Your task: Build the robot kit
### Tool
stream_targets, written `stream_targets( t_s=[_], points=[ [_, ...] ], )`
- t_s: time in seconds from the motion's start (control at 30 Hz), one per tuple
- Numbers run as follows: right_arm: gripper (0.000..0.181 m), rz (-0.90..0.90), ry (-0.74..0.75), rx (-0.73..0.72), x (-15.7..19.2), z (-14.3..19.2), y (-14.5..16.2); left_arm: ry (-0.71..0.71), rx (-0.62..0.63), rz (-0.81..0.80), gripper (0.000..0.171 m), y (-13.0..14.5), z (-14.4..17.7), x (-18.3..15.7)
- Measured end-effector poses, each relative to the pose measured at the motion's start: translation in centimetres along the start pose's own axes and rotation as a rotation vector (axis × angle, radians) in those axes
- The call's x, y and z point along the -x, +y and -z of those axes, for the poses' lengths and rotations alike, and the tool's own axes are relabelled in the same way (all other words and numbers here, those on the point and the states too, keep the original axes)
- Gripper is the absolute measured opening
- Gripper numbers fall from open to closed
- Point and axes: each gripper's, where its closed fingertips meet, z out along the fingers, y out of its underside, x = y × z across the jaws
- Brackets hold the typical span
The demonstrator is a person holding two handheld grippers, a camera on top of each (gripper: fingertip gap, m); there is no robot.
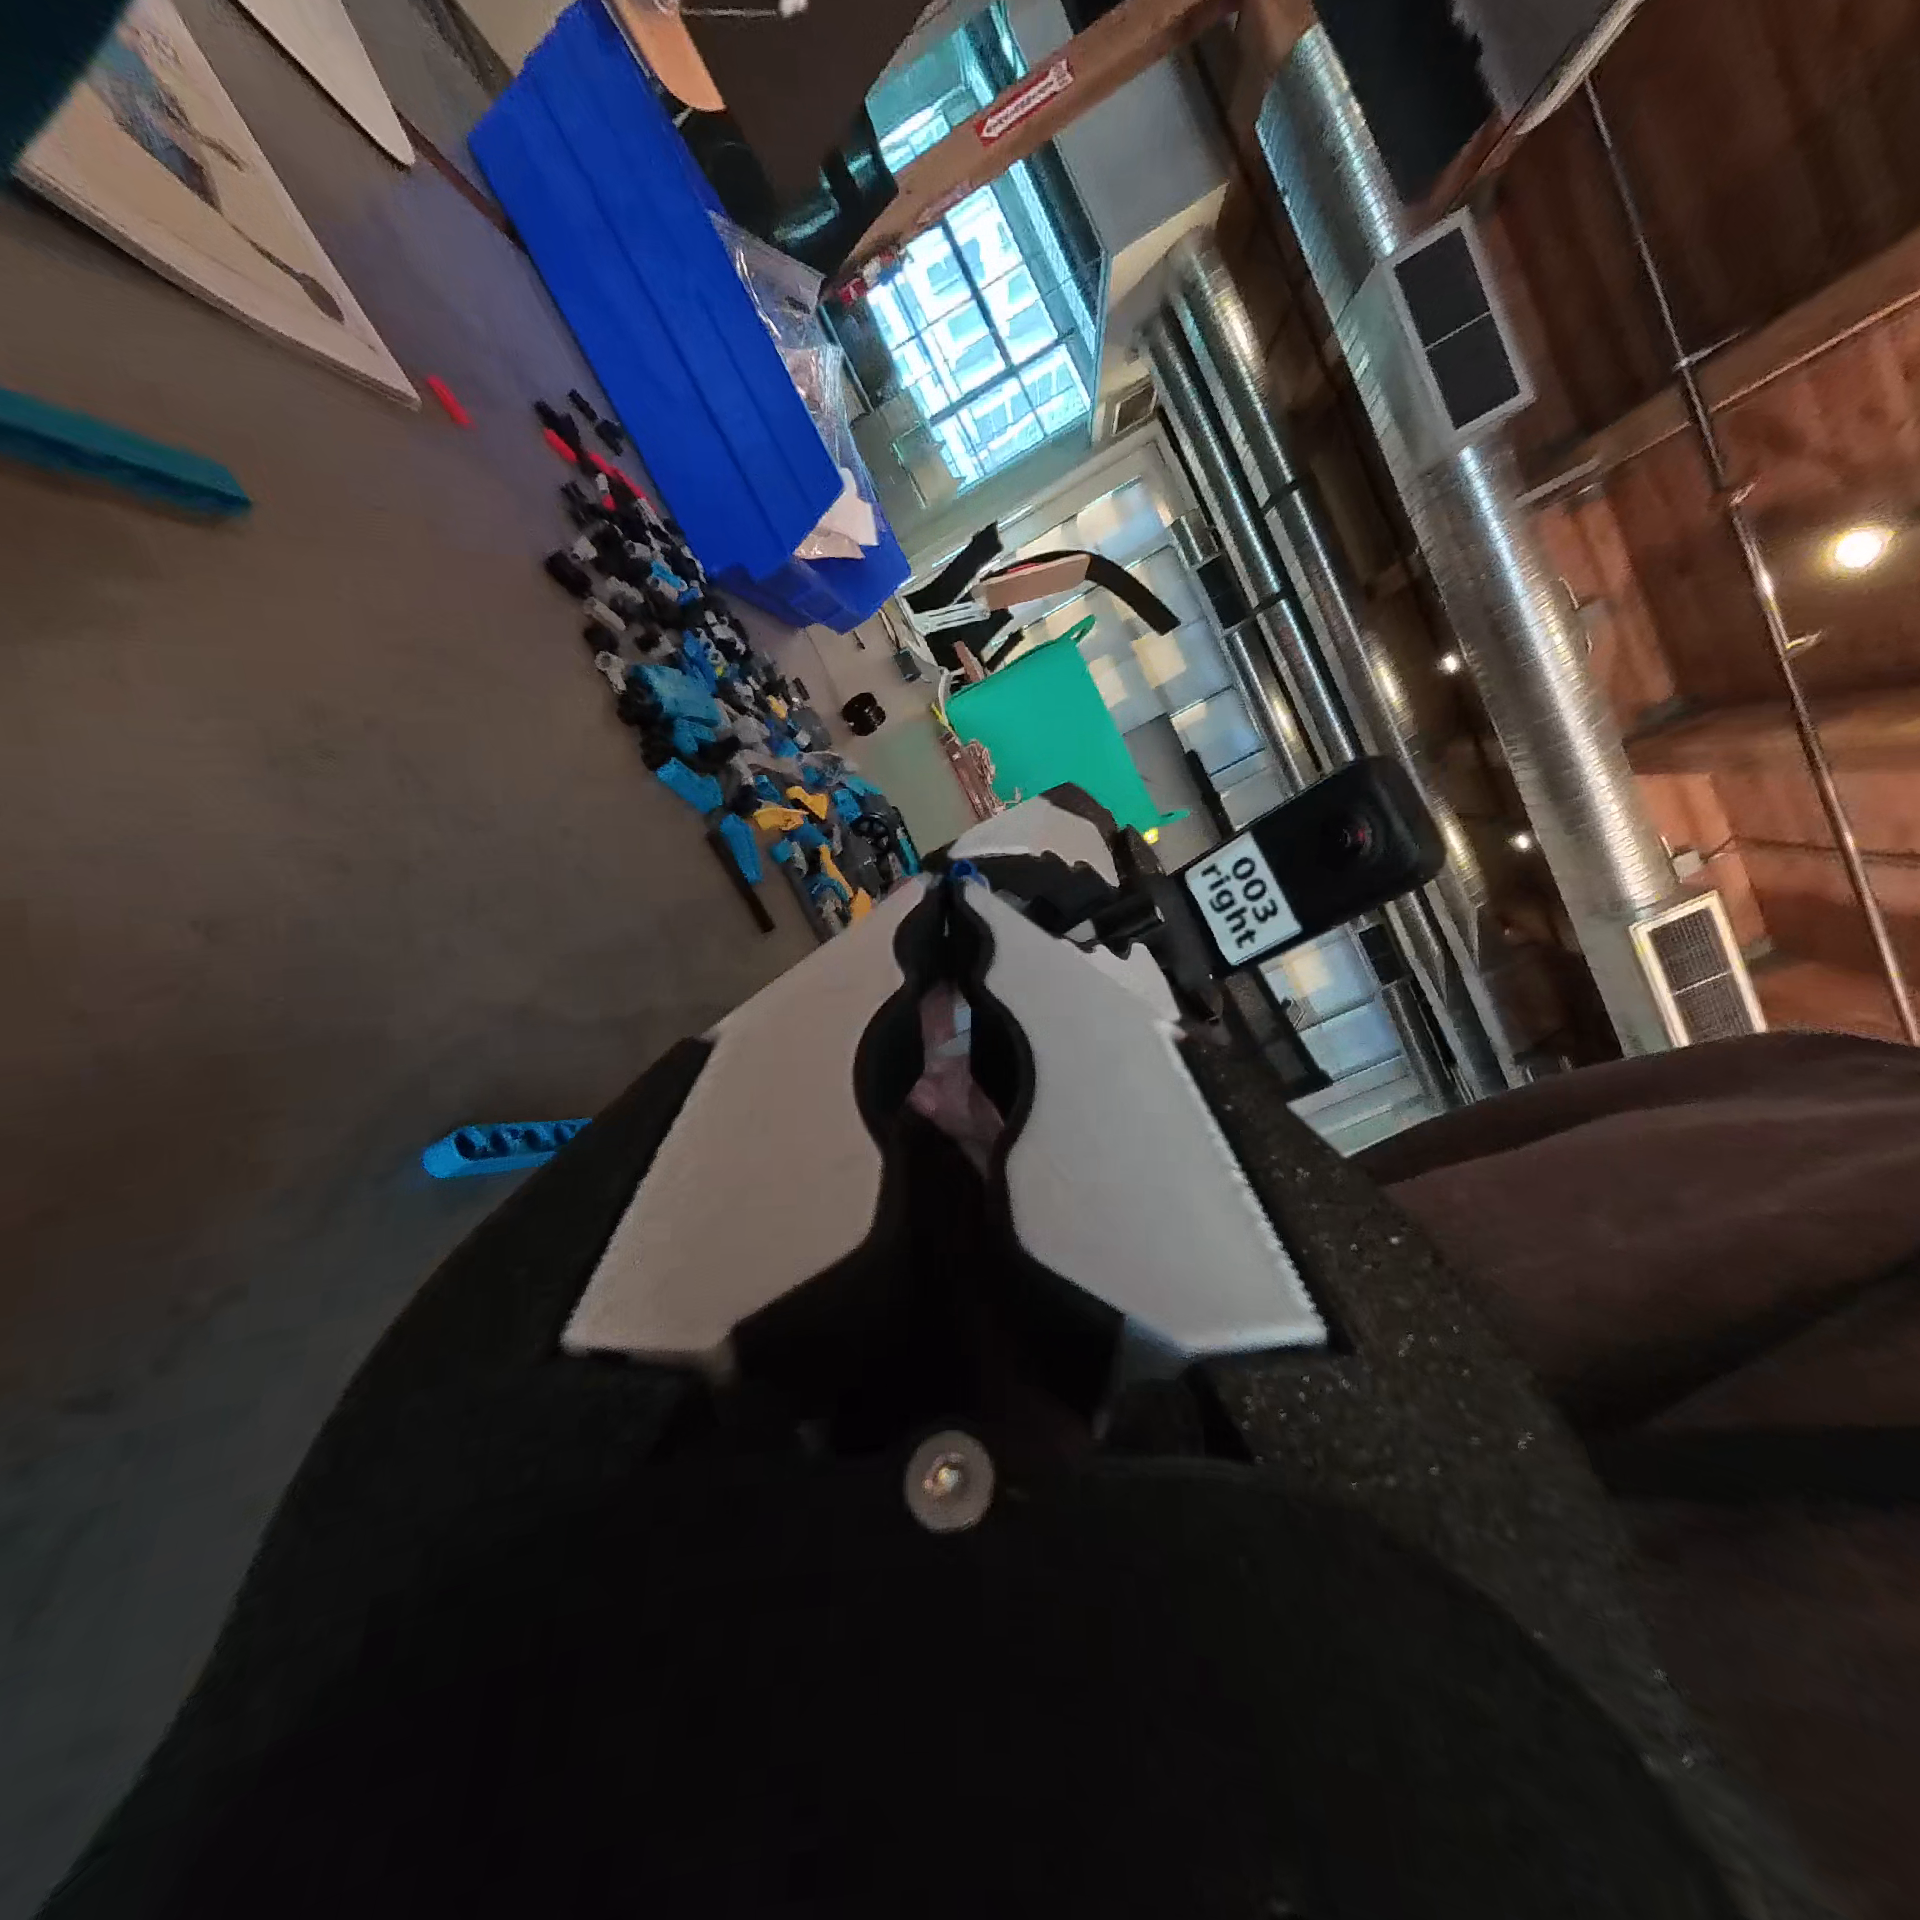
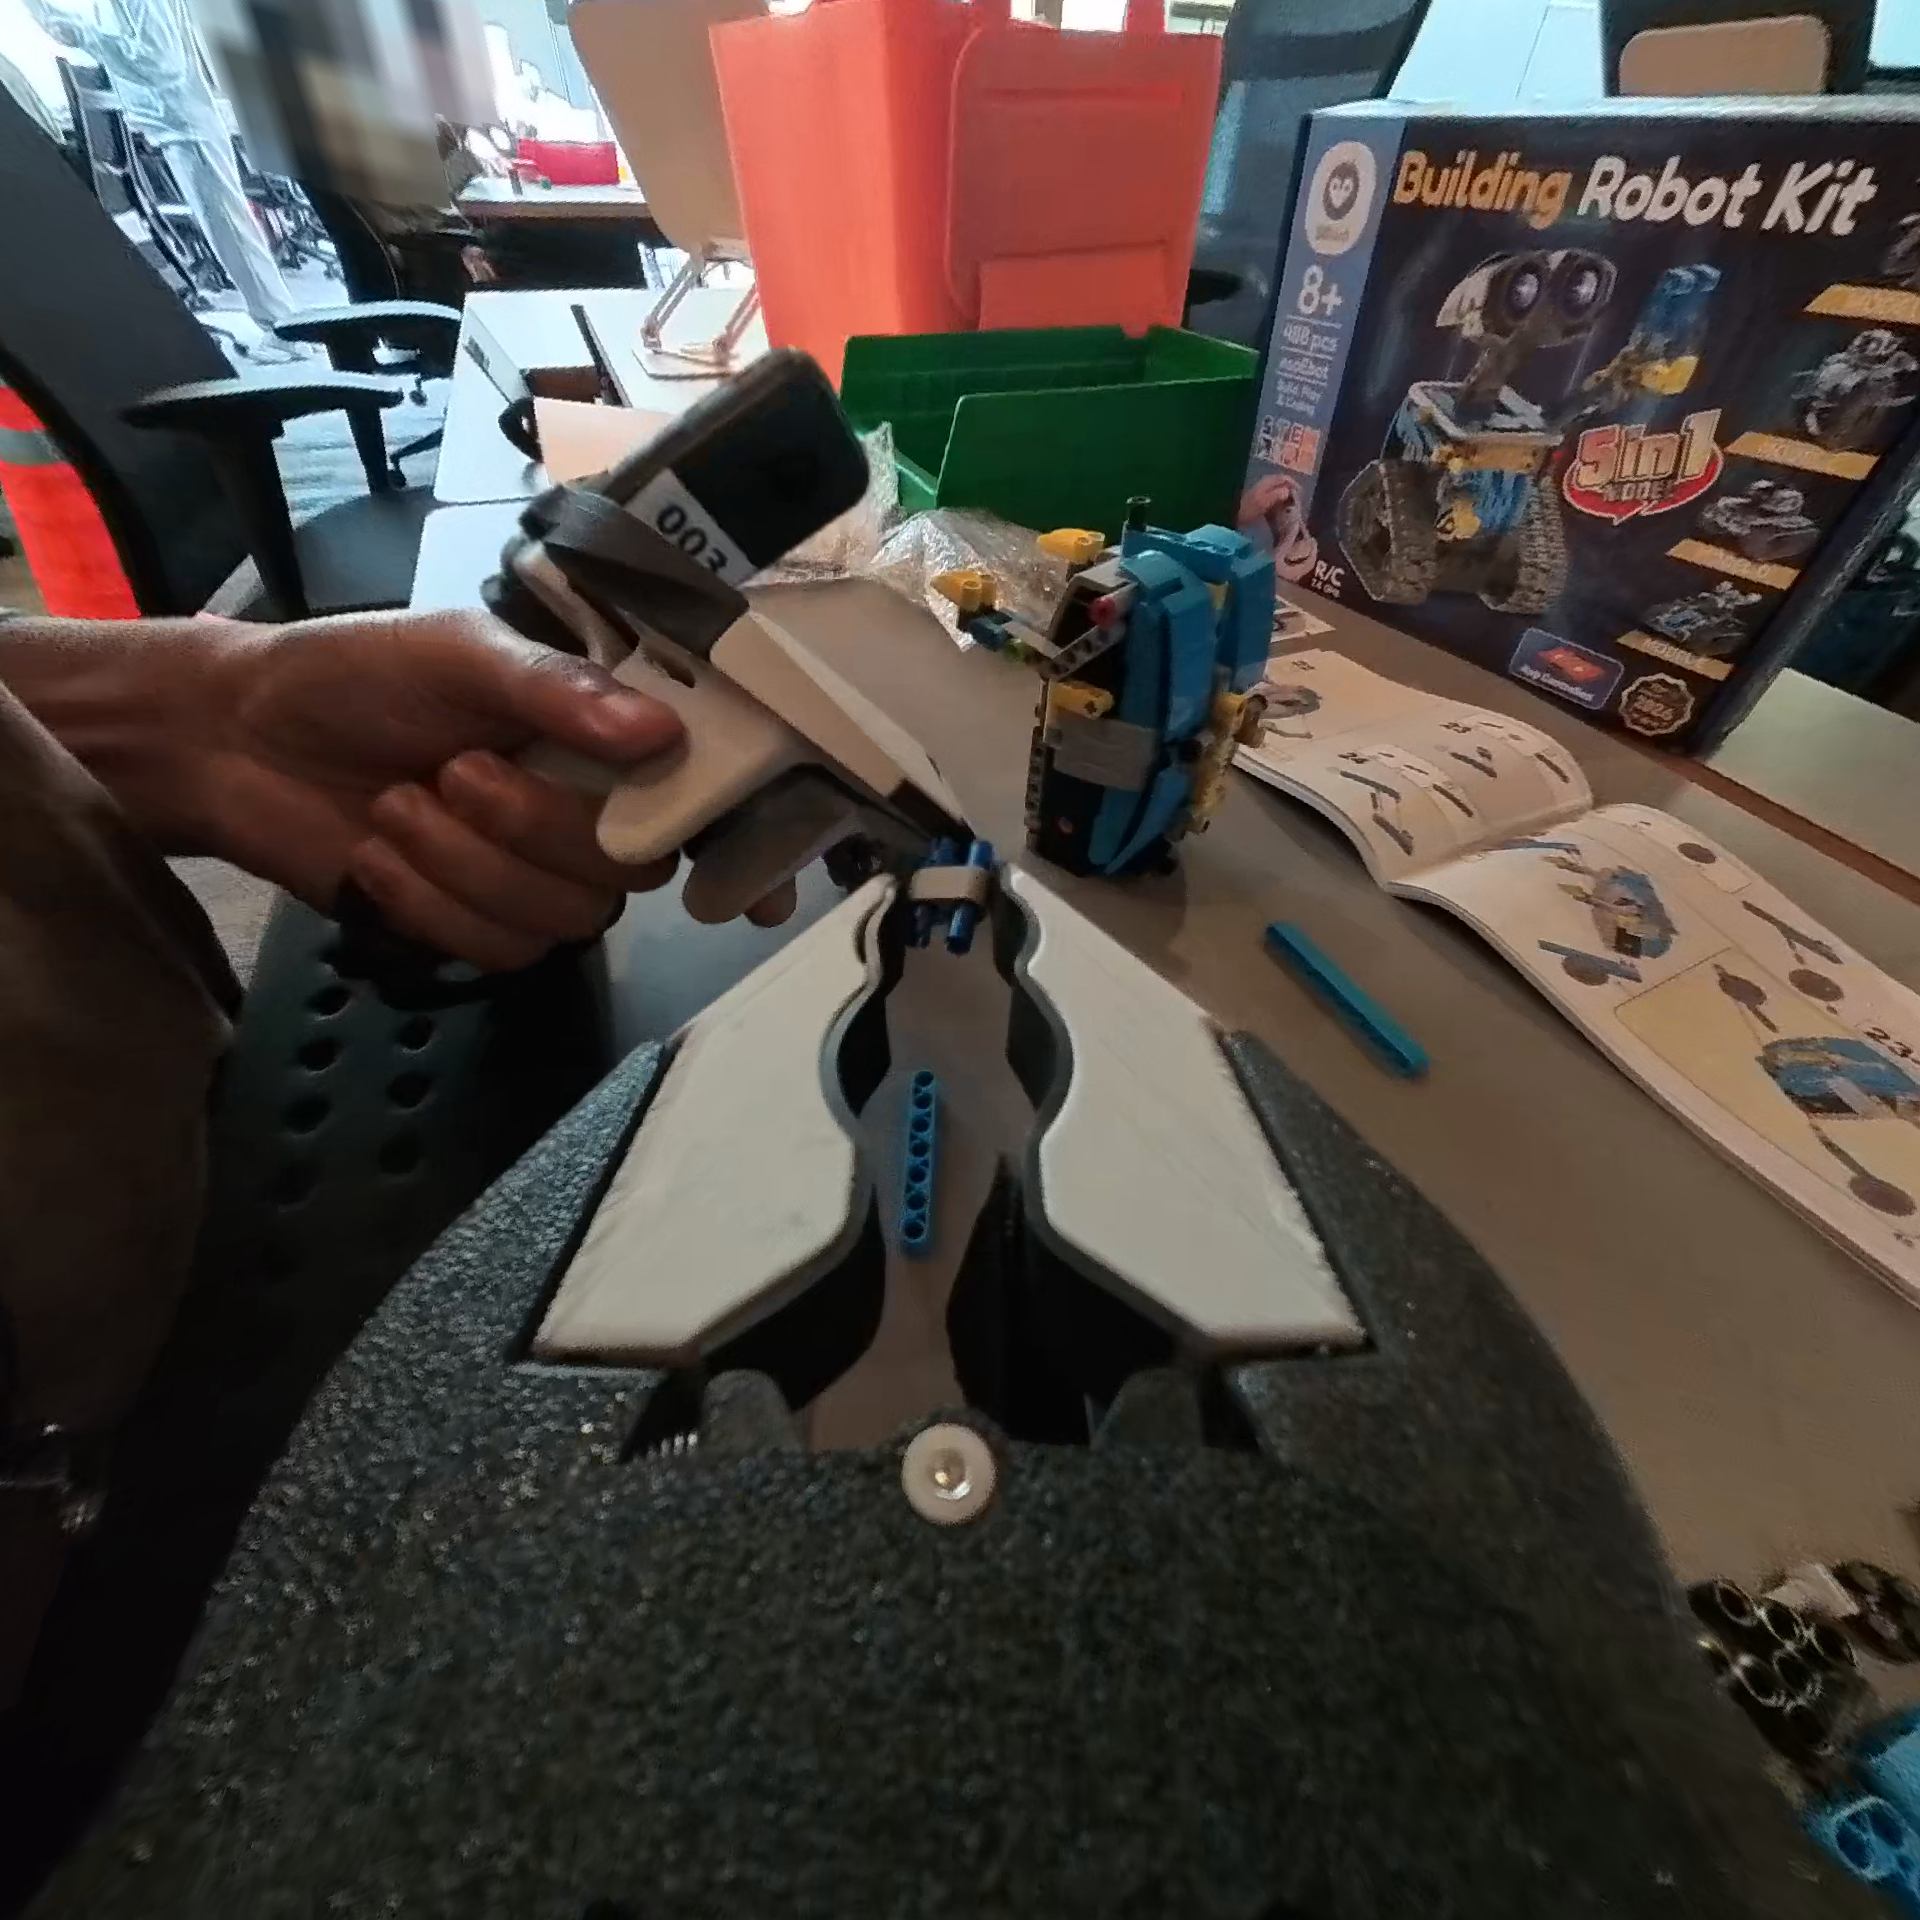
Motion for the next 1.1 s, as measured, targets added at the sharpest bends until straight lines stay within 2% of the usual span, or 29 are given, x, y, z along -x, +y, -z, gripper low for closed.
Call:
stream_targets(
  t_s=[0.2,0.53,0.73,0.83,0.9,0.97,1.03,1.1],
  points=[
    [0.015,-0.004,-0.022,0.013,0.5,0.0,0.5,-0.040,0.054,-0.107,0.000,0.7,0.3,0.1],
    [0.014,-0.027,-0.014,0.036,0.2,-0.3,1.1,-0.124,0.044,-0.155,0.000,0.8,0.2,1.0],
    [0.014,-0.042,-0.024,0.041,0.2,-0.4,1.3,-0.123,0.047,-0.155,0.000,0.9,0.2,1.1],
    [0.014,-0.077,-0.061,0.004,0.4,0.0,0.7,-0.052,0.050,-0.122,0.000,0.7,0.3,0.3],
    [0.015,-0.119,-0.084,-0.055,0.4,0.1,-0.3,0.019,0.023,-0.028,0.000,0.0,0.5,-0.2],
    [0.015,-0.140,-0.085,-0.191,0.2,0.8,-2.6,0.101,-0.009,0.081,0.020,-0.4,0.6,-0.7],
    [0.016,-0.056,-0.041,-0.230,0.1,1.0,-3.2,0.192,-0.004,0.165,0.026,0.0,0.4,-1.8],
    [0.016,0.067,0.012,-0.244,0.3,1.1,-3.5,0.215,-0.007,0.181,0.028,0.4,0.2,-2.2]
  ],
)
